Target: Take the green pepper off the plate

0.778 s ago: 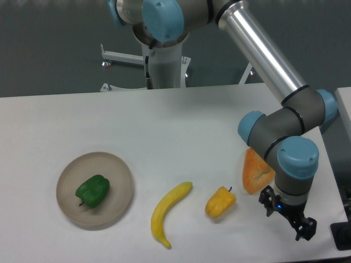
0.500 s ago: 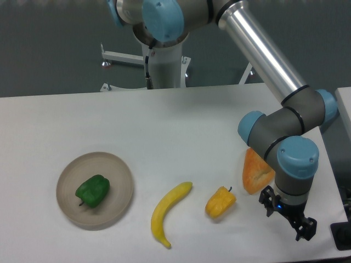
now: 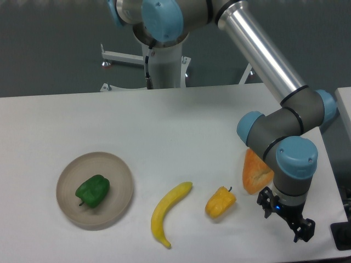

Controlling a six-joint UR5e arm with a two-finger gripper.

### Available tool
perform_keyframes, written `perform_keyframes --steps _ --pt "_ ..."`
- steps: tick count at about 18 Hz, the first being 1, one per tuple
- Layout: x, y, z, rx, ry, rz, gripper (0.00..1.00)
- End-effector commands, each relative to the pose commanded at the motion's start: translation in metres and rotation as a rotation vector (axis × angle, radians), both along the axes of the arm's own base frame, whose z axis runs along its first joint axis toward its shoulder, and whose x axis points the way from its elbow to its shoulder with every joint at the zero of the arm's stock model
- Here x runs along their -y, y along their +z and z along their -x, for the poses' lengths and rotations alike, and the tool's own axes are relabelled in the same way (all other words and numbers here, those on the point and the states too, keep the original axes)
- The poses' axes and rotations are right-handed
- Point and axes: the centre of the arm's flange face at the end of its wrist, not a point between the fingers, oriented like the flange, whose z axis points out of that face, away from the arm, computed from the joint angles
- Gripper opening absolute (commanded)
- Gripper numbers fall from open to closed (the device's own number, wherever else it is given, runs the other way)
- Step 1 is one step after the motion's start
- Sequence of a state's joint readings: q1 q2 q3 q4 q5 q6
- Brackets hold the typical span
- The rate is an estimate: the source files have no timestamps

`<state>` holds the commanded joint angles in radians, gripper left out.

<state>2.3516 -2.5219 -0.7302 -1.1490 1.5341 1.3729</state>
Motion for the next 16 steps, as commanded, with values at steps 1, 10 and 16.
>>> perform_keyframes --steps 1,10,16 --pt "0.000 0.003 -0.001 0.002 -0.002 -0.006 1.00" --pt "-0.009 0.012 -0.015 0.005 0.002 -0.021 1.00" --pt "-0.020 0.038 -0.077 0.162 0.302 -0.111 1.00"
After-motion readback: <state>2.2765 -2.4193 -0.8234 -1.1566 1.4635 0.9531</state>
